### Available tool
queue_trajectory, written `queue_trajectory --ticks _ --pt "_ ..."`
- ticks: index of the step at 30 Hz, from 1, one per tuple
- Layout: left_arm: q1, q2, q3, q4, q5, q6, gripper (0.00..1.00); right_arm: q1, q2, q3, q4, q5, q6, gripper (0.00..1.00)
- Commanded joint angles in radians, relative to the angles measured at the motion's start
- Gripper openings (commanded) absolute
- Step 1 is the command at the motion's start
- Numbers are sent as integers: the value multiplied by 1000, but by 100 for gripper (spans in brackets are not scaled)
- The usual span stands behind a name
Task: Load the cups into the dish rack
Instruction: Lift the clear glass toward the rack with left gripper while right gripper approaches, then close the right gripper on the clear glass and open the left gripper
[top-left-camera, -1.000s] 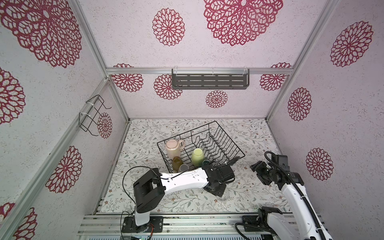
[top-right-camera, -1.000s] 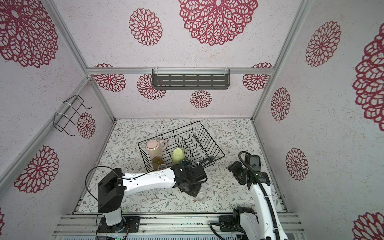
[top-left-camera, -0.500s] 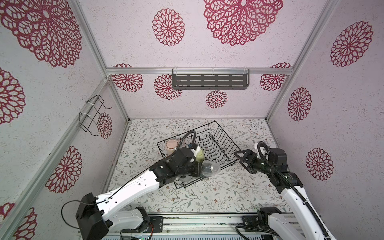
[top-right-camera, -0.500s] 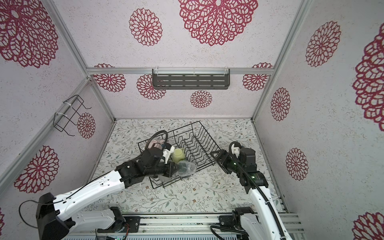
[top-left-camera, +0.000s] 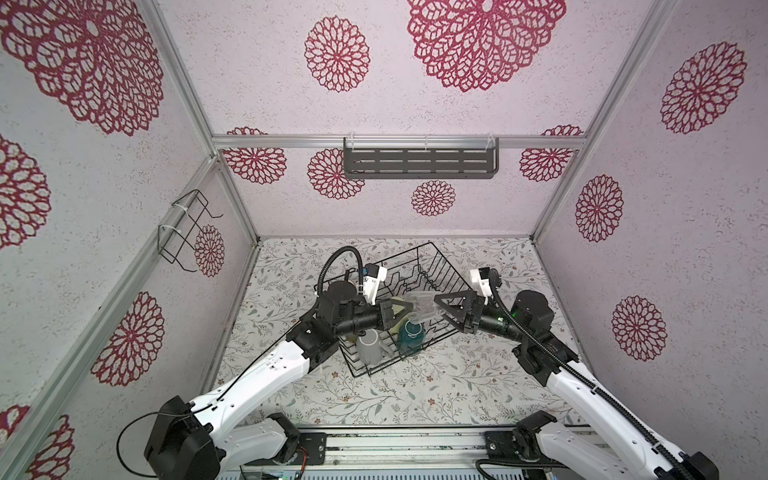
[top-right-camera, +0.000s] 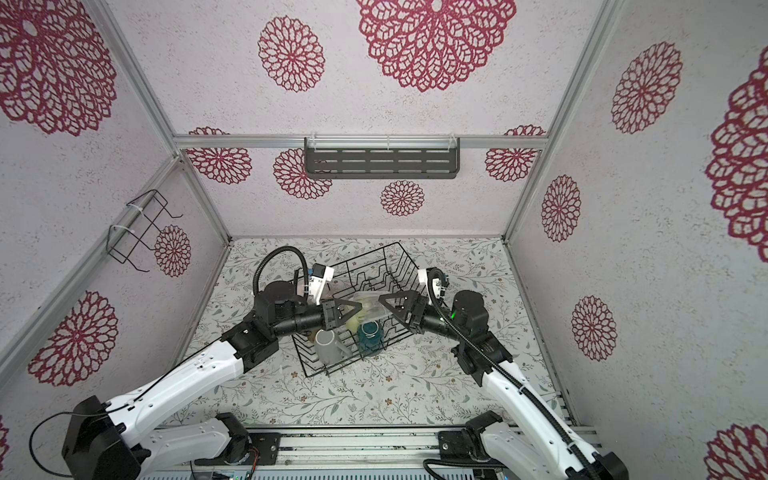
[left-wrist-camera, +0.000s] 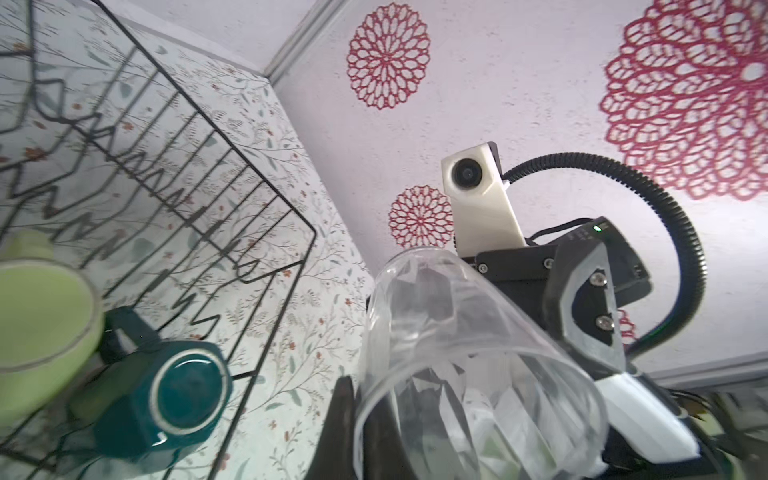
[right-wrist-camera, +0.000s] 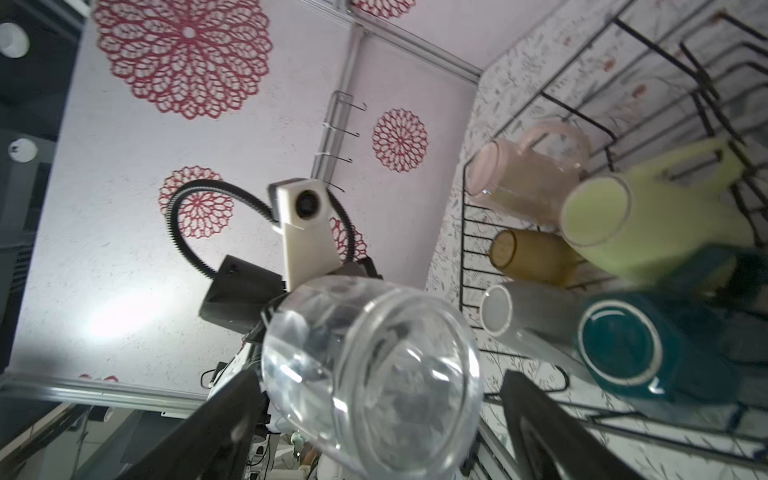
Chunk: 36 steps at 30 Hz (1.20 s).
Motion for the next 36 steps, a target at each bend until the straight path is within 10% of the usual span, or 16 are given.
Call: queue_trajectory --ticks 1,11,24,36 --pt "9 10 -14 169 98 -96 0 2 -36 -12 237 35 -36 95" --pt "10 56 -6 258 169 -178 0 21 78 -52 657 -75 144 92" --pt "18 95 -38 375 154 -277 0 85 69 -41 511 -92 48 91" --pt "40 82 -50 341 147 -275 0 85 96 -22 526 -95 44 68"
